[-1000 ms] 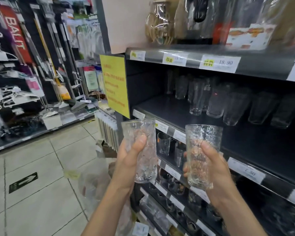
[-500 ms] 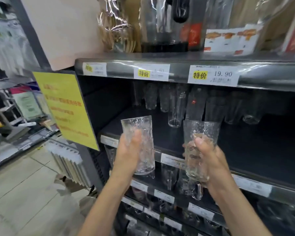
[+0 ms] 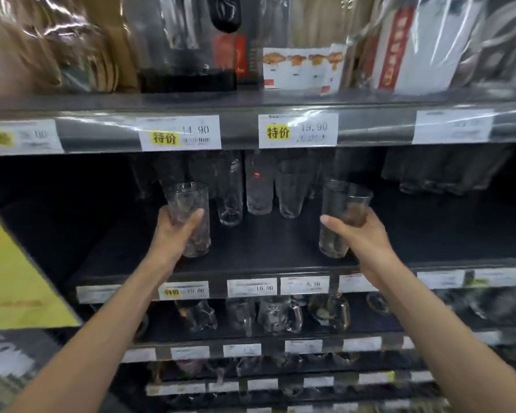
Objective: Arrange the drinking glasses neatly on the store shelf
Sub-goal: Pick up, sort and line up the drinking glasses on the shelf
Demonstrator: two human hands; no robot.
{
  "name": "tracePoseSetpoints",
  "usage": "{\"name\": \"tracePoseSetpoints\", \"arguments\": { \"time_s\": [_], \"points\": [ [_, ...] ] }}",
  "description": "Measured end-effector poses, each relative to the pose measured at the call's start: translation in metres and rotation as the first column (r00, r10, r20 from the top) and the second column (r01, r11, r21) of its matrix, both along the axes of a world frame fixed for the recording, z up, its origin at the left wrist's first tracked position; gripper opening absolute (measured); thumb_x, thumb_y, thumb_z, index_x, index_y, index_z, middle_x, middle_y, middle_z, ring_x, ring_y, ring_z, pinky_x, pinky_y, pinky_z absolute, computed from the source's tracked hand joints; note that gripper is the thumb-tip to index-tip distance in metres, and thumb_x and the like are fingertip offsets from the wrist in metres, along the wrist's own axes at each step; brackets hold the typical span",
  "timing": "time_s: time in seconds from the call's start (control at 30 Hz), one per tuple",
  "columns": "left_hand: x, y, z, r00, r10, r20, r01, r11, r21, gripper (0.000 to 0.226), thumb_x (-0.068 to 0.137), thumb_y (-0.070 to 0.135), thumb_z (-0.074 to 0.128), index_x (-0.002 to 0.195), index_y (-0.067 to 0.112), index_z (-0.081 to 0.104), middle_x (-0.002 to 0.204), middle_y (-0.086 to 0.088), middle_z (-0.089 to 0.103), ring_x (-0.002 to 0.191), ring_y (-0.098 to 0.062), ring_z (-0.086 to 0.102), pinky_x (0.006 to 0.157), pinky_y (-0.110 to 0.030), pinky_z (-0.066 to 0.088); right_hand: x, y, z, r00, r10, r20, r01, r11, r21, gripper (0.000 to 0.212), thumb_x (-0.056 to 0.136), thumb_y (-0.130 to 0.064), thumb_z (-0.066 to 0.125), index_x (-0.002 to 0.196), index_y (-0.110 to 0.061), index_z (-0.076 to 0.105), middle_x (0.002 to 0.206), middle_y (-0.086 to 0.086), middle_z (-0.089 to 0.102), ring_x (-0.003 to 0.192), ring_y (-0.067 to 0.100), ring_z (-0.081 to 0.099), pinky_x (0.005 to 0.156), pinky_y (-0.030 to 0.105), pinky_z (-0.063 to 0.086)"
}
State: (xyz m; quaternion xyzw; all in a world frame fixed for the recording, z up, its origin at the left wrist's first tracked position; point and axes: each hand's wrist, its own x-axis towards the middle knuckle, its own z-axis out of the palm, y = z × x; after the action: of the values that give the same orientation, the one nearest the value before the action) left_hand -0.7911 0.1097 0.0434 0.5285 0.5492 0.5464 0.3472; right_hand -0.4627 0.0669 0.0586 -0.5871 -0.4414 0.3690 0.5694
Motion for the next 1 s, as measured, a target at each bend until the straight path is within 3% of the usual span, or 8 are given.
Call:
{"name": "tracePoseSetpoints", "arguments": {
  "time_s": [0.07, 0.2, 0.33, 0.5, 0.6, 0.7, 0.87, 1.0],
  "points": [
    [-0.005, 0.009, -0.007, 1.0, -0.012, 0.027, 0.012, 1.0, -0.014, 0.08, 0.068, 0.057, 0.083, 0.124, 0.01, 0.05, 0.114, -0.007, 0.067, 0.102, -0.02, 0.068, 0.087, -0.033, 0.054, 0.004, 0.008, -0.005, 1.0, -0.027, 0.014, 0.027, 1.0, 0.01, 0.052, 0.072, -0.025, 0.088, 0.114, -0.019, 0.058, 0.101, -0.007, 0.066, 0.093, 0.009, 0.065, 0.071, 0.02, 0.048],
    [-0.008, 0.02, -0.016, 0.996, 0.007, 0.084, -0.005, 1.0, -0.028, 0.041, 0.082, 0.02, 0.079, 0.105, 0.025, 0.045, 0.104, 0.002, 0.058, 0.094, -0.011, 0.062, 0.085, -0.031, 0.05, 0.007, 0.021, -0.015, 0.998, -0.06, 0.032, 0.061, 0.998, -0.003, 0.065, 0.07, -0.027, 0.09, 0.124, -0.016, 0.055, 0.105, -0.007, 0.066, 0.093, 0.005, 0.063, 0.075, 0.021, 0.048],
    [-0.015, 0.031, -0.017, 0.994, -0.036, 0.104, 0.038, 0.999, -0.025, 0.052, 0.08, 0.008, 0.079, 0.115, 0.019, 0.042, 0.108, 0.003, 0.058, 0.104, -0.017, 0.06, 0.093, -0.033, 0.049, 0.009, 0.033, -0.02, 0.995, -0.086, 0.049, 0.086, 0.996, 0.0, 0.068, 0.07, -0.03, 0.089, 0.127, -0.018, 0.054, 0.107, -0.008, 0.066, 0.095, 0.004, 0.063, 0.078, 0.022, 0.048],
    [-0.02, 0.043, -0.014, 0.995, -0.093, 0.038, 0.094, 0.995, -0.034, 0.06, 0.083, 0.015, 0.078, 0.131, 0.015, 0.043, 0.117, 0.004, 0.061, 0.106, -0.006, 0.06, 0.087, -0.022, 0.048, 0.013, 0.049, -0.026, 0.993, -0.084, 0.088, 0.085, 0.996, -0.012, 0.067, 0.074, -0.025, 0.087, 0.129, -0.02, 0.049, 0.104, -0.012, 0.061, 0.099, 0.011, 0.06, 0.086, 0.025, 0.046],
    [-0.023, 0.055, -0.016, 0.991, -0.136, 0.01, 0.136, 0.99, -0.036, 0.056, 0.084, 0.021, 0.078, 0.13, 0.021, 0.046, 0.12, 0.006, 0.062, 0.107, -0.002, 0.059, 0.095, -0.025, 0.048, 0.023, 0.063, -0.035, 0.983, -0.07, 0.172, 0.081, 0.995, -0.06, 0.066, 0.073, -0.02, 0.088, 0.127, -0.016, 0.049, 0.107, -0.007, 0.062, 0.099, 0.013, 0.06, 0.087, 0.028, 0.045],
    [-0.022, 0.065, -0.017, 0.993, -0.118, 0.007, 0.118, 0.992, -0.041, 0.054, 0.084, 0.026, 0.078, 0.13, 0.022, 0.049, 0.116, 0.01, 0.063, 0.105, -0.002, 0.06, 0.096, -0.025, 0.047, 0.03, 0.076, -0.044, 0.968, -0.063, 0.241, 0.091, 0.99, -0.106, 0.084, 0.061, -0.03, 0.093, 0.129, -0.01, 0.05, 0.115, 0.0, 0.066, 0.102, 0.017, 0.064, 0.092, 0.034, 0.05],
    [-0.01, 0.076, -0.022, 1.0, -0.014, 0.024, 0.014, 1.0, 0.007, 0.036, 0.087, 0.022, 0.075, 0.109, 0.022, 0.047, 0.097, 0.016, 0.059, 0.087, 0.007, 0.056, 0.065, 0.0, 0.045, 0.031, 0.088, -0.043, 0.959, -0.124, 0.254, 0.152, 0.984, -0.092, 0.084, 0.071, -0.019, 0.089, 0.135, -0.003, 0.037, 0.117, 0.003, 0.055, 0.11, 0.02, 0.054, 0.096, 0.032, 0.044],
    [-0.007, 0.084, -0.03, 0.994, 0.11, -0.007, -0.109, 0.992, 0.063, 0.039, 0.085, 0.028, 0.078, 0.109, 0.016, 0.05, 0.1, 0.009, 0.059, 0.088, 0.001, 0.058, 0.07, -0.006, 0.047, 0.029, 0.096, -0.045, 0.947, -0.168, 0.274, 0.197, 0.977, -0.08, 0.07, 0.071, -0.021, 0.088, 0.128, -0.007, 0.05, 0.117, 0.002, 0.061, 0.11, 0.023, 0.058, 0.095, 0.034, 0.046]
  ]
}}
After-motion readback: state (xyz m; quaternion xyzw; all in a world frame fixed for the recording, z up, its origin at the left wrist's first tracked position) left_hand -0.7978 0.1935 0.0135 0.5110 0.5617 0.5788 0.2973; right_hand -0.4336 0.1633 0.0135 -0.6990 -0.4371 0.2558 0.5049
